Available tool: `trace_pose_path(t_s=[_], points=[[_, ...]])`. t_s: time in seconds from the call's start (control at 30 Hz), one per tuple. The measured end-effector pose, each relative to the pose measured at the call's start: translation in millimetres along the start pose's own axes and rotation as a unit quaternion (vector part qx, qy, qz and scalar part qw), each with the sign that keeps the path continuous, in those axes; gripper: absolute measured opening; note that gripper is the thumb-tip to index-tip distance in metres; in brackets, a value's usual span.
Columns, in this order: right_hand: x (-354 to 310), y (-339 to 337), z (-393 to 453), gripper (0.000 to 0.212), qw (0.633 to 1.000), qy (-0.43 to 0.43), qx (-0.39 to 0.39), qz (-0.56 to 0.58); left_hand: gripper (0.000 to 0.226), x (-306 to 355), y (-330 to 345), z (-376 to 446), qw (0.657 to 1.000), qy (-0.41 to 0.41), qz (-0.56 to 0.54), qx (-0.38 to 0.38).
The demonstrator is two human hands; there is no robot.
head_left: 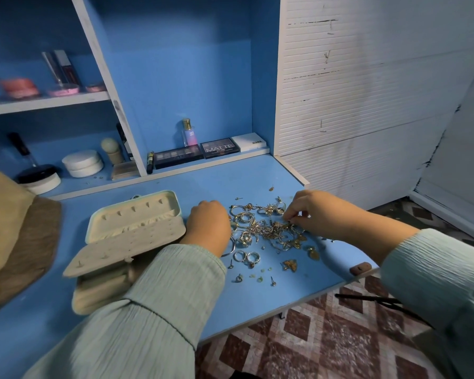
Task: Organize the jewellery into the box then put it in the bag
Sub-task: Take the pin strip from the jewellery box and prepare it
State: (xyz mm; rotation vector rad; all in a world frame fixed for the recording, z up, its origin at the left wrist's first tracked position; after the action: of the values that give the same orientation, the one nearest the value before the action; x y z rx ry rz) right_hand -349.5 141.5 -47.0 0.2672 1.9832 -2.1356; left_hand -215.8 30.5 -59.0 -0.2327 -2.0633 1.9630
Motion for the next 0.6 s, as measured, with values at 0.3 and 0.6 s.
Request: trace_pose_path(t_s=[0.3, 0.6], points=[[-28, -1, -10, 0.02, 0.999, -0.026, 0.005, 0.019, 0.014, 7, -19, -10, 0.993, 0.058, -0.099, 0.04], [-47, 9, -23, 0.018, 0.999, -0.008, -0.031, 0.03, 0.012, 2, -28, -42, 0.972, 0.111, -0.204, 0.027]])
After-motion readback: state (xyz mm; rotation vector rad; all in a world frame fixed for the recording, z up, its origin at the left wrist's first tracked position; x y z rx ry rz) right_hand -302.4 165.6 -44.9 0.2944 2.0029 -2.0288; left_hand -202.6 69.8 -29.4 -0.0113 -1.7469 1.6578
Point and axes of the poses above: each hand's wrist, its own z-axis towards the middle knuckle, its own y-axis out of the palm, x = y × z, the point moved 10 cm from there along z, towards the middle knuckle, and after that the axes turned 13 degrees about -y, right-handed, at the moved point
